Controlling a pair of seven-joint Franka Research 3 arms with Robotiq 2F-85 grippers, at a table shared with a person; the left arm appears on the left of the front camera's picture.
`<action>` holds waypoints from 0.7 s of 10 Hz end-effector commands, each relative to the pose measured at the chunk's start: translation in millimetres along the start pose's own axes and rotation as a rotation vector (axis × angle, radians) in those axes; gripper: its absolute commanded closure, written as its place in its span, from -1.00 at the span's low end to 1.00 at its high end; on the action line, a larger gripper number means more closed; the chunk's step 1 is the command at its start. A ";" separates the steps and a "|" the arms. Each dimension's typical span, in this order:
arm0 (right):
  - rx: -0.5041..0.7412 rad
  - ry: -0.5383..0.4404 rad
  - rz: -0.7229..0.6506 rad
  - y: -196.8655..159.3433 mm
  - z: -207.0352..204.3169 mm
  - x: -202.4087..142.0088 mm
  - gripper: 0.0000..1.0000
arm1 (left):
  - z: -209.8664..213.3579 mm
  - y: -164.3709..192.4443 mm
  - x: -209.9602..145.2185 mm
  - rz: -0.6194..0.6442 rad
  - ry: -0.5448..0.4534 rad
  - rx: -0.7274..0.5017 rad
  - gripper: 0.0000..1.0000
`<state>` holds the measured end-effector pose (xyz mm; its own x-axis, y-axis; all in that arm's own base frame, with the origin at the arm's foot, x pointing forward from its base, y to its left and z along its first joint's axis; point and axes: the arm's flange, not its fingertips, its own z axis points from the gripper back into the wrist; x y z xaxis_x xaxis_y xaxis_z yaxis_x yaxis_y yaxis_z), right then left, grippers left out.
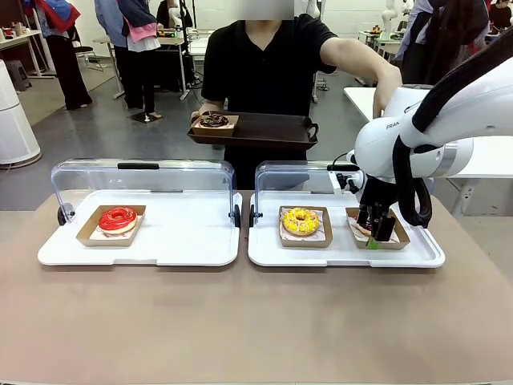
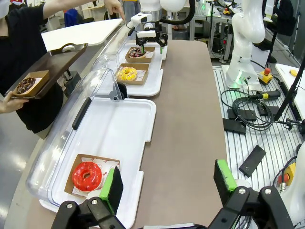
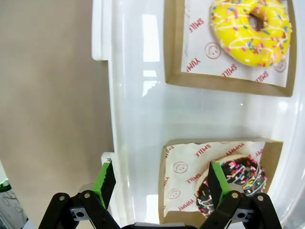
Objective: Provide the desired donut to the person.
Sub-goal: Pick up and lift the Paper togo box containing the Donut pointed at by the person.
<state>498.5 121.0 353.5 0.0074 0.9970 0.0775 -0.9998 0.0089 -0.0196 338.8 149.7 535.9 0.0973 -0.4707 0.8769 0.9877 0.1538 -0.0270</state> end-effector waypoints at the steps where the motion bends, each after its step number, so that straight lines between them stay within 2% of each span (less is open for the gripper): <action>1: -0.001 -0.004 -0.002 -8.5 -3.6 0.8 -1.00 | 1.1 -0.3 1.6 0.008 -0.005 0.000 -1.00; 2: 0.017 -0.034 0.010 -6.9 0.0 3.6 -1.00 | 1.1 -0.3 1.6 0.008 -0.005 0.000 -1.00; 3: 0.000 0.000 -0.005 -3.9 -1.0 -1.8 -1.00 | 1.1 -0.3 1.6 0.008 -0.005 0.000 -1.00; 7: 0.000 0.000 -0.005 -3.9 -1.0 -1.8 -1.00 | 1.1 -0.3 1.6 0.008 -0.005 0.000 -1.00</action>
<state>503.8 120.2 353.1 0.0150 0.9965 0.0817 -0.9997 0.0165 -0.0178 338.8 149.7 535.9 0.0973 -0.4707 0.8769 0.9877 0.1538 -0.0270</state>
